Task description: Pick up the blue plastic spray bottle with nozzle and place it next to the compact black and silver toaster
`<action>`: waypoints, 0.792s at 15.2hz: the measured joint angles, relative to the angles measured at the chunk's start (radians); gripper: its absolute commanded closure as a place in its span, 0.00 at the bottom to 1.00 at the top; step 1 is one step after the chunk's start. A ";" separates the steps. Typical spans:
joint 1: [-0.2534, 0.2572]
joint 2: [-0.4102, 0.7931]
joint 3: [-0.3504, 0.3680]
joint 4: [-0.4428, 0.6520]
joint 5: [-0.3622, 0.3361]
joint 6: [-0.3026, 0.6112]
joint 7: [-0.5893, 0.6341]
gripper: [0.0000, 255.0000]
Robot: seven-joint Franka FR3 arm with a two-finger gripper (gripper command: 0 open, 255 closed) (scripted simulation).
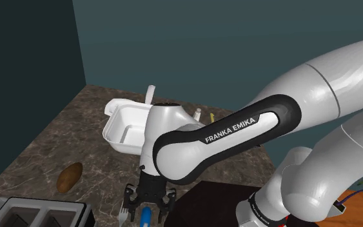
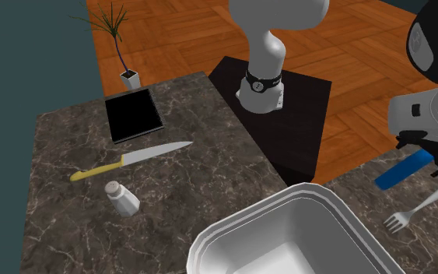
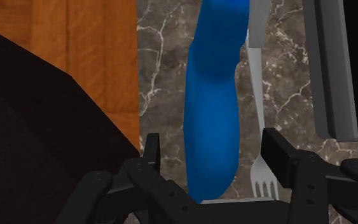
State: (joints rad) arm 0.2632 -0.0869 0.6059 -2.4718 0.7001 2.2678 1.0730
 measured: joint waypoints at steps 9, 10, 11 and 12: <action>-0.026 -0.077 -0.039 0.040 -0.026 -0.128 0.008 0.00; -0.028 -0.083 -0.043 0.042 -0.028 -0.138 0.007 0.00; -0.030 -0.087 -0.045 0.043 -0.029 -0.144 0.006 0.00; -0.031 -0.088 -0.047 0.043 -0.030 -0.147 0.005 0.00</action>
State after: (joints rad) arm 0.2327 -0.1748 0.5593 -2.4283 0.6706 2.1213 1.0781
